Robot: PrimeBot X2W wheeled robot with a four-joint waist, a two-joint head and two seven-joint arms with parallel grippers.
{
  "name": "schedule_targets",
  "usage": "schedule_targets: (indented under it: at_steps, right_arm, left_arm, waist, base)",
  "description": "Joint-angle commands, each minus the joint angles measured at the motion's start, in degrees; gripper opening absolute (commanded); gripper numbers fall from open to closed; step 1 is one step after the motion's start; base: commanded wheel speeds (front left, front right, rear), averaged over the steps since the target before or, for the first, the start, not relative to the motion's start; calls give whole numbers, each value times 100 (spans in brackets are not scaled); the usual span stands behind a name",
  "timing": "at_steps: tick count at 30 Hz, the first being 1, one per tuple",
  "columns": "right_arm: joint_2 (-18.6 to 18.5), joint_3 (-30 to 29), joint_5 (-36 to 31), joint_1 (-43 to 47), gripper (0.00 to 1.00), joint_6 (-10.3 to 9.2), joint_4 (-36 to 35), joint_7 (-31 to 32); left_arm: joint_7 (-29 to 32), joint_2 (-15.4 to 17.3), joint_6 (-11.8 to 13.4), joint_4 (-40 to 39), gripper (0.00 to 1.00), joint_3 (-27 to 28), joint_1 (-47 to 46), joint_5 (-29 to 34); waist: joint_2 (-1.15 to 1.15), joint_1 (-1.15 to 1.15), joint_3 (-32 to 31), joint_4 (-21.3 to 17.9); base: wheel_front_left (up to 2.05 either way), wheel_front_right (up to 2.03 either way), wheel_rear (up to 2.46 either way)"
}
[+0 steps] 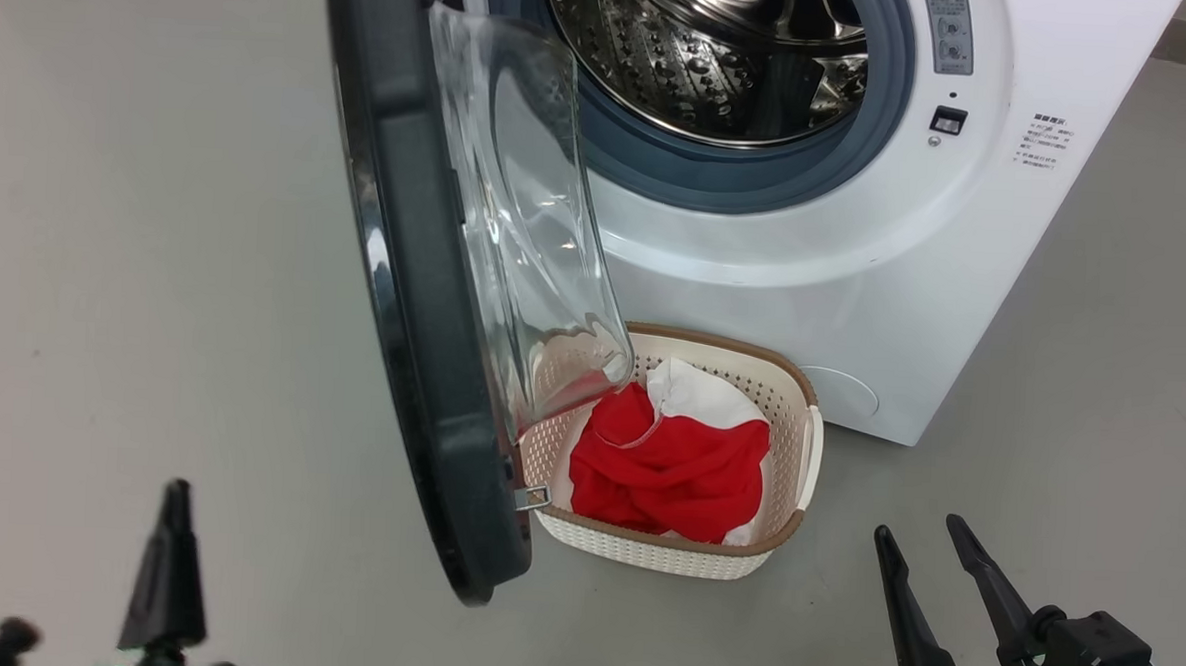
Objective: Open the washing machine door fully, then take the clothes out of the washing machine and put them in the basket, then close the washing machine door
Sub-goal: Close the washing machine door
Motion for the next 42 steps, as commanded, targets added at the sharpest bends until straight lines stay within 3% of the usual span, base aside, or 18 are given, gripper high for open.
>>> schedule_targets:
  at_steps: [1, 7, 9, 13, 14, 15, 19, 26, 42]
  right_arm:
    - [-17, 165, -8, -251, 100, 0, -124, -37]
    - [-16, 187, -12, -268, 100, 0, -127, -37]
    - [-19, 193, -12, -272, 100, 0, -126, -37]
    - [-31, 205, -10, -282, 100, 0, -123, -37]
    - [-32, 208, -10, -283, 100, 0, -123, -37]
    - [-32, 226, -10, -282, 100, 0, -121, -37]
    - [-33, 256, -7, -290, 100, 0, -120, -37]
    - [-36, 264, -5, -298, 100, 0, -137, -37]
    - [-38, 258, 18, -447, 100, 0, -162, -37]
  left_arm:
    - [-69, 48, -29, -171, 0, 245, -235, -492]
    - [-69, 53, -30, -311, 0, 234, -469, -3656]
    - [118, 188, -30, -455, 0, 231, -532, -4610]
    - [1165, 517, -30, -684, 0, 319, -568, -5859]
    - [1546, 592, -30, -653, 0, 295, -565, -6062]
    - [2328, 772, -30, -564, 0, 194, -558, -6287]
    - [3452, 1023, -30, -402, 0, 64, -584, -6358]
    - [4435, 1010, -30, -427, 0, 16, -600, -6161]
    - [4423, 463, -31, -798, 0, -393, -785, -5352]
  waist:
    - [0, 0, 7, -12]
    - [0, 0, 39, -78]
    - [0, 0, 47, -102]
    - [0, 0, 65, -151]
    - [0, 0, 63, -162]
    - [0, 0, 63, -189]
    - [0, 0, 68, -253]
    - [0, 0, 95, -404]
    - [0, 0, 321, -803]
  base:
    - [0, 0, 0]
    - [0, 0, 0]
    - [0, 0, 0]
    - [0, 0, 0]
    - [0, 0, 0]
    - [0, 0, 0]
    - [0, 0, 0]
    - [0, 0, 0]
    - [0, 0, 0]
